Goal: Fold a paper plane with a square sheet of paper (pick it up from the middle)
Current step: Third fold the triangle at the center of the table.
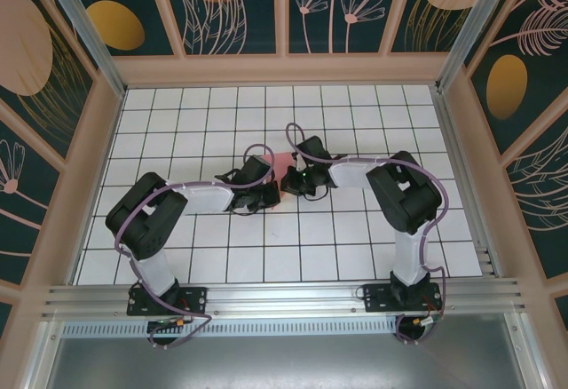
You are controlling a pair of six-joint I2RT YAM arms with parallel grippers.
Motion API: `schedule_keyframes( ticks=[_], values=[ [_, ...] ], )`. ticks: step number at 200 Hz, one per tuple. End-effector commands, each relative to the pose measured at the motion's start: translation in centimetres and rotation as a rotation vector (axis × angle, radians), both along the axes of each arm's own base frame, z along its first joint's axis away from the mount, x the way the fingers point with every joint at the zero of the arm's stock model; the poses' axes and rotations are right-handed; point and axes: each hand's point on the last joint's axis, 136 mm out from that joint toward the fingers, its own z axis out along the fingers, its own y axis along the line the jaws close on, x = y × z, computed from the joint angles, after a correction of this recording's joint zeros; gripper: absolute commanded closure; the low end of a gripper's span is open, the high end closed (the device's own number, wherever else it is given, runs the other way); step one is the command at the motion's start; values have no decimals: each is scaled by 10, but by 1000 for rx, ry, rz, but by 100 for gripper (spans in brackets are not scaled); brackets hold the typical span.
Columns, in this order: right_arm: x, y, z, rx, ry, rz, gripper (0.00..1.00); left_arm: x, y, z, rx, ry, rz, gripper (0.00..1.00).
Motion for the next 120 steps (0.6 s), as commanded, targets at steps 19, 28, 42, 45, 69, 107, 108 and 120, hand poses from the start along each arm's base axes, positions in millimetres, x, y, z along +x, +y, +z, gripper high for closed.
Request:
schedule_keyframes(
  ticks=[19,28,42,45,69,107,108,120],
  values=[
    [43,-58,-24,-131,-12,-153,100,-24,26,-31,104,97,30,100],
    [53,-69,-24,-137,-21,-181,100,-26,27,-31,105,101,31,100],
    [65,-79,-21,-136,-35,-198,100,-28,29,-32,108,105,29,100],
    [67,-80,-19,-132,-36,-199,100,-28,29,-33,108,107,29,100],
    [71,-61,16,-44,-72,-138,100,-25,21,-25,75,96,18,100],
    [67,-54,59,-2,-146,-141,96,4,-11,27,-50,-23,-15,100],
    [67,-54,59,-1,-146,-142,96,4,-11,28,-51,-26,-15,100],
    [62,-57,60,2,-143,-153,89,14,-13,39,-57,-68,-2,95]
  ],
)
